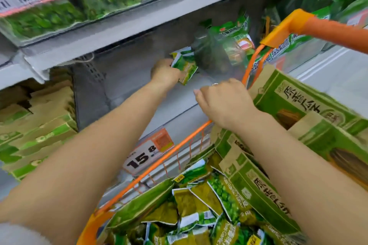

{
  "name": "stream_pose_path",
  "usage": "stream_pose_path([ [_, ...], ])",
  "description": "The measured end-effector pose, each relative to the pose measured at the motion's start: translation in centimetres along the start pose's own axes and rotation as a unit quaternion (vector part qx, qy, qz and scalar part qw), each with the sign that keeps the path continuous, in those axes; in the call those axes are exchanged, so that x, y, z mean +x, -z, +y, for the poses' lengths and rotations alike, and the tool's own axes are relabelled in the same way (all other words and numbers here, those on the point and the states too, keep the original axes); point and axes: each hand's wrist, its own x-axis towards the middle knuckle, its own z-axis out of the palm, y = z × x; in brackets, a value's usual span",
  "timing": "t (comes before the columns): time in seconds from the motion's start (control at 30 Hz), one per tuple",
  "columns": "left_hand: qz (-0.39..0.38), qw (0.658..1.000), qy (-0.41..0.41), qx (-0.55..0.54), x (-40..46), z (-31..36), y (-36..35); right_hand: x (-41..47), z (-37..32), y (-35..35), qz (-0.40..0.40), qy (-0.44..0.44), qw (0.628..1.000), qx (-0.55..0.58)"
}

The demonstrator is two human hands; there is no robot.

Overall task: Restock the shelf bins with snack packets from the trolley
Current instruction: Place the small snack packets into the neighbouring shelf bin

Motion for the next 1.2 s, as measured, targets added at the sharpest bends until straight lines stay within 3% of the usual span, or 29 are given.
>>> stream_pose_path([
  [0.13,0.021,0.991,-0.031,0.125,2.9,0.5,-3.4,-0.2,0.1,-0.9,0.099,-0.003,0.995,-0.029],
  [0.47,0.112,0.945,-0.106,0.289,5.9,0.0,-4.9,-0.5,0.1,-1.4,0.129,-0.012,0.991,0.010],
  [0.6,0.096,0.937,-0.109,0.318,5.7,-0.4,-4.9,-0.2,0.0,-1.0,0.124,-0.011,0.992,0.022],
  [0.77,0.134,0.917,-0.098,0.362,5.9,-0.4,-5.1,-0.4,0.0,-1.3,0.122,-0.011,0.992,0.031],
  [0.87,0.124,0.921,-0.100,0.355,6.2,-0.5,-5.5,-0.3,0.0,-1.3,0.122,-0.019,0.992,0.038],
  [1.07,0.098,0.966,-0.096,0.221,4.6,0.3,-4.0,-0.4,0.1,-1.1,0.127,-0.015,0.991,0.033],
  [1.2,0.092,0.971,-0.135,0.175,-0.1,2.9,-1.4,-0.4,0.3,0.7,0.020,0.011,0.997,0.077],
])
